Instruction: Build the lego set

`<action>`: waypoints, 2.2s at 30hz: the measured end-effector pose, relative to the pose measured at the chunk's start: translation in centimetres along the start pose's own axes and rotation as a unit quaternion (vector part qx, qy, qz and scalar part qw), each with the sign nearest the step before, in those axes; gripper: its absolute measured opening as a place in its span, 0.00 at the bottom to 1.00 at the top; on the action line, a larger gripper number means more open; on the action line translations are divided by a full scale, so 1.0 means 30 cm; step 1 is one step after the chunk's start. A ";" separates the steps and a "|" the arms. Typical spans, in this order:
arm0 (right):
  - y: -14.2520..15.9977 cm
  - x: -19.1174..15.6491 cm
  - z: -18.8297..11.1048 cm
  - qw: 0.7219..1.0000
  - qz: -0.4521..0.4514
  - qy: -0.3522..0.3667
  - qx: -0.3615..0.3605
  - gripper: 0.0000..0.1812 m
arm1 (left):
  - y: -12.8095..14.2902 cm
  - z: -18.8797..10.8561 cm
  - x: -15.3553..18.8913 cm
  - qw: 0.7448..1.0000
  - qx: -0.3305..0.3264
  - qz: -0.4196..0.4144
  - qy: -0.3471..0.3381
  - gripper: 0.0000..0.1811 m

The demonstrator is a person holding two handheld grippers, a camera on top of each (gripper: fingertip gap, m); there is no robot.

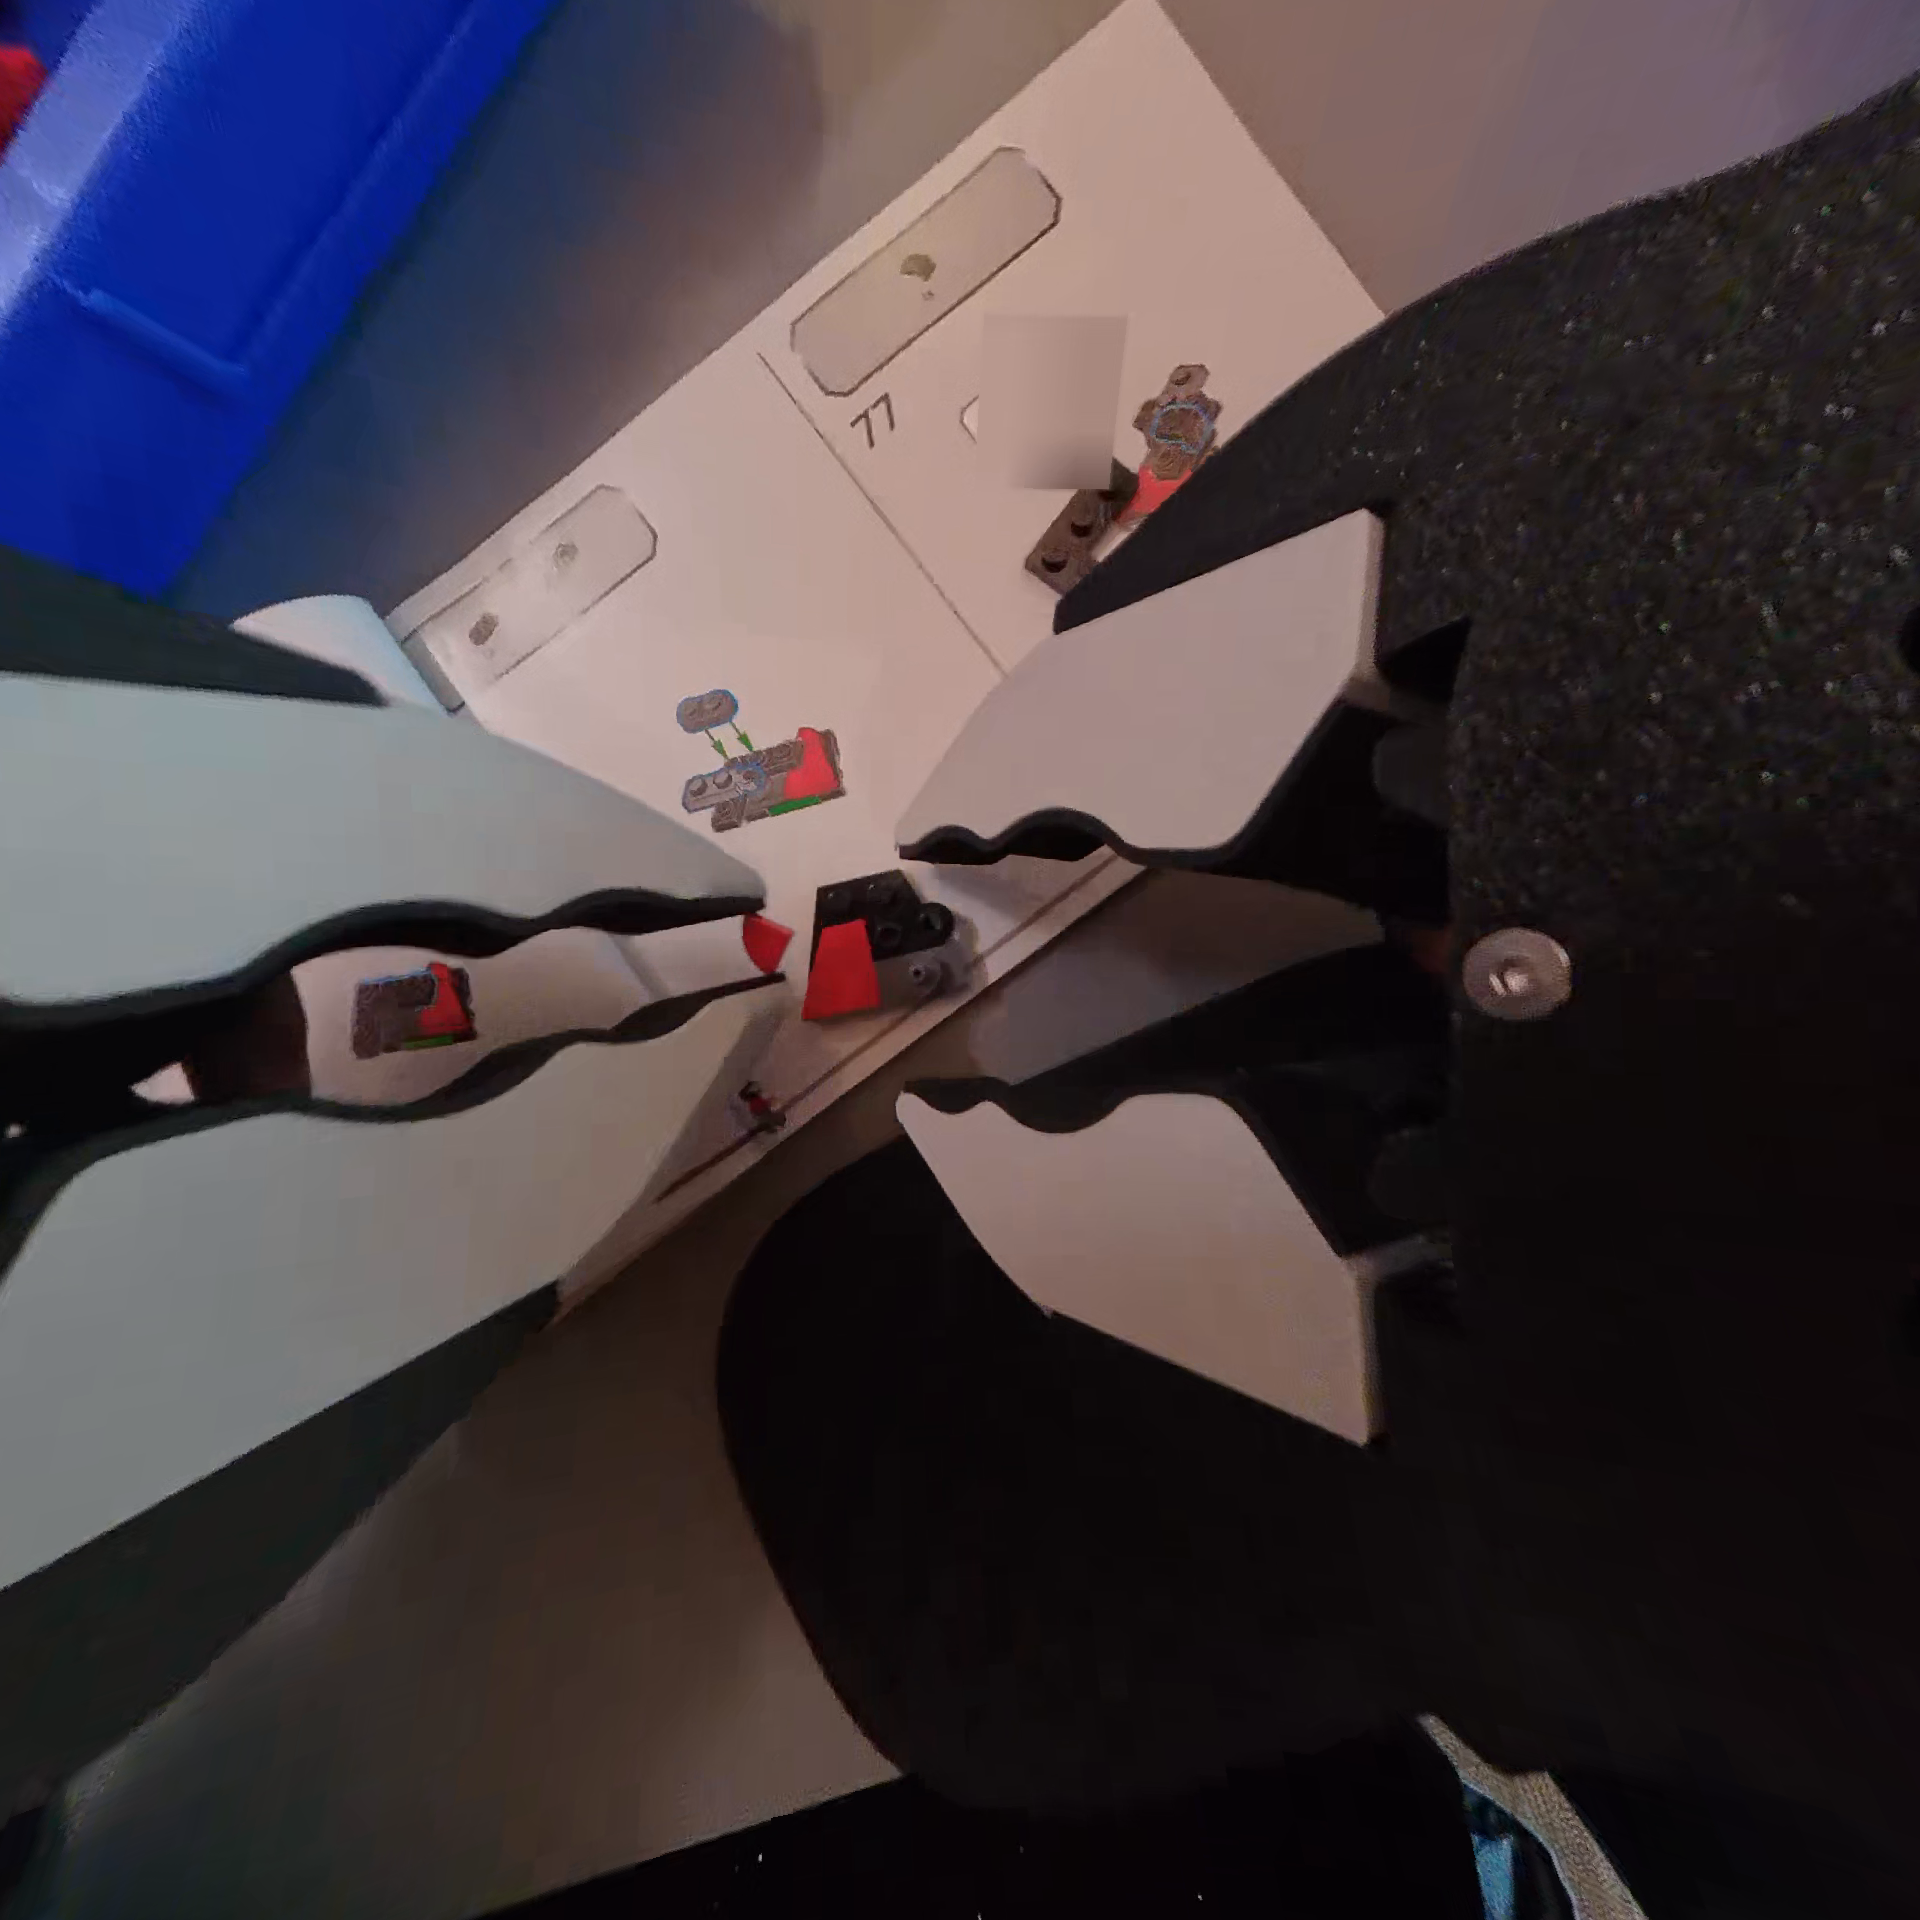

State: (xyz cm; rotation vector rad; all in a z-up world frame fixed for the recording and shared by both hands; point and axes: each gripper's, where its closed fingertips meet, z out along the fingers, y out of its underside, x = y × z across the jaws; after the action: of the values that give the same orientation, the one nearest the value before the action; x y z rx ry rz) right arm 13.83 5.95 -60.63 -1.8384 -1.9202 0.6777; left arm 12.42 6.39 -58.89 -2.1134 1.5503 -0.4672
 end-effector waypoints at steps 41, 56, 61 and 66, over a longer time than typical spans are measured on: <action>0.019 -0.007 -0.081 0.998 0.003 -0.047 0.050 0.19 | 0.015 0.063 -0.017 0.983 -0.083 0.142 0.079 0.05; 0.003 -0.030 -0.073 0.992 -0.001 -0.096 0.083 0.26 | 0.034 0.004 0.010 0.998 -0.064 0.003 0.018 0.09; -0.028 -0.036 -0.035 0.991 -0.031 -0.091 0.092 0.29 | 0.045 0.049 0.044 0.997 -0.037 -0.067 -0.029 0.10; -0.034 -0.041 -0.012 0.991 -0.034 -0.093 0.094 0.32 | 0.043 0.062 0.030 0.994 -0.019 -0.099 -0.048 0.11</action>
State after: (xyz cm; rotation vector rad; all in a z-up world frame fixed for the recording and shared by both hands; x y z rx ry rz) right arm 13.28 4.72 -59.67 -1.6361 -1.9472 1.0017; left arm 12.66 5.52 -61.16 -2.2955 1.3132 -0.4004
